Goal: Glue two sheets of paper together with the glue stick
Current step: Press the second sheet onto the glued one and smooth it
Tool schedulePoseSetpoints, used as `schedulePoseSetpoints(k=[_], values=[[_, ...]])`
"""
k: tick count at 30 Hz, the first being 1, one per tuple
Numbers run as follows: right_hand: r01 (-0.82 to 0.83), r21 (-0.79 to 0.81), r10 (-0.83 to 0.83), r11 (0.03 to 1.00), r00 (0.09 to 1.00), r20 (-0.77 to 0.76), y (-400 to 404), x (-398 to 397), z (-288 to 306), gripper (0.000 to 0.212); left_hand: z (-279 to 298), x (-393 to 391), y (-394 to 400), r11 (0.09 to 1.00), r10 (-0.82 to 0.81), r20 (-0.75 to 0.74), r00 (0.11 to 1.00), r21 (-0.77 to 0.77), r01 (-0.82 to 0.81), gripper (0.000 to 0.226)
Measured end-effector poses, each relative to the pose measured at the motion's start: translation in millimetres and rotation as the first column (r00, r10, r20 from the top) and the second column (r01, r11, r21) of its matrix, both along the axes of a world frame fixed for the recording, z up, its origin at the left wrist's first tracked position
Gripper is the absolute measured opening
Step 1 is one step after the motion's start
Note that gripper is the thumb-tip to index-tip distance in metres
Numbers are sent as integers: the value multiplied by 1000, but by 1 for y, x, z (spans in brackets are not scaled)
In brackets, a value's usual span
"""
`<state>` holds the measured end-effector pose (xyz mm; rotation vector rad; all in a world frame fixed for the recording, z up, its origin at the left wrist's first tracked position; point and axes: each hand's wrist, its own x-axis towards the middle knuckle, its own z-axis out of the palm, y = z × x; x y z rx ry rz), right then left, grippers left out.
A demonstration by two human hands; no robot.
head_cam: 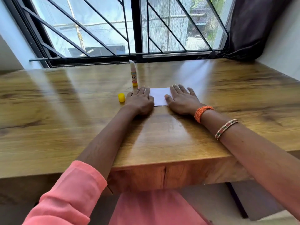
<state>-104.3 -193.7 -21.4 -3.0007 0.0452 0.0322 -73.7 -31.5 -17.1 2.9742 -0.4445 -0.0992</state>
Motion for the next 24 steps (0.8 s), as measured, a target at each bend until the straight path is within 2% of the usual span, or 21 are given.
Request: schedulePoseSetpoints(k=[4,9,15,17,24], values=[[-14,-54,12,998,999,-30,-7,-36,0,61,1,0,1,1000,14,-13,1000,-11,-14,56],[58,-72,-59,996,998,-9,11,-58,5,59,2,3,8,999,-40,-49,998,-17,40,54],[-50,11,50,999,999,6,61,-55,4,54,1,4,9,999,-48,-27,998,19,49,54],[-63,-15,63,998,997,39,64,-53,4,52,1,4,9,999,-48,-20,999,18,48,54],[81,-91,-76,993,996,54,17,-66,5,49,-2,8,9,999,-39,-3,999,20,39,55]])
